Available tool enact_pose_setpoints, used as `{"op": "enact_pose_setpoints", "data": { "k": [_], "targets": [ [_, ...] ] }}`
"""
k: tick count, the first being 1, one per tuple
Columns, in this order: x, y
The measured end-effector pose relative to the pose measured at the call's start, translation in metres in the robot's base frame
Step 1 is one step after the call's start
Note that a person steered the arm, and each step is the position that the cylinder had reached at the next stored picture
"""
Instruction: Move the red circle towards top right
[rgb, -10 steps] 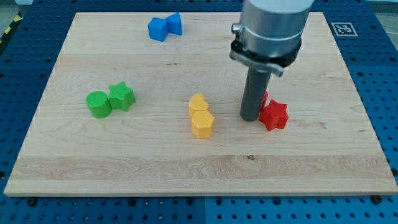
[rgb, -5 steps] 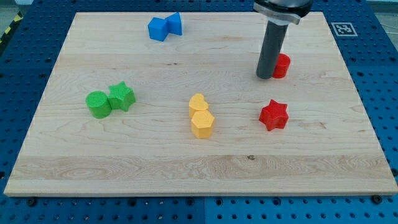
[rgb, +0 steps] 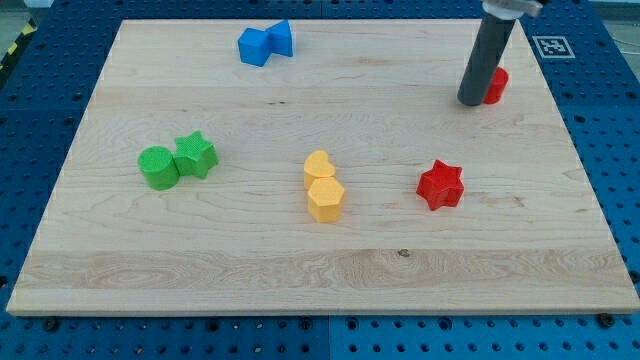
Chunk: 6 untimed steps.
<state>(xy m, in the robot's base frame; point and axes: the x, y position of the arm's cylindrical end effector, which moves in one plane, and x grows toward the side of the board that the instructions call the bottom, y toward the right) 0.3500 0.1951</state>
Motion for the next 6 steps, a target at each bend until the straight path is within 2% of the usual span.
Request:
{"op": "enact_pose_setpoints", "data": {
  "k": [1, 2, 4, 5, 6],
  "targets": [
    [-0.014, 0.017],
    [-0.001, 0.019],
    [0.111, 0.02],
    [0.122, 0.043],
    [0.112, 0.055]
  ]
}}
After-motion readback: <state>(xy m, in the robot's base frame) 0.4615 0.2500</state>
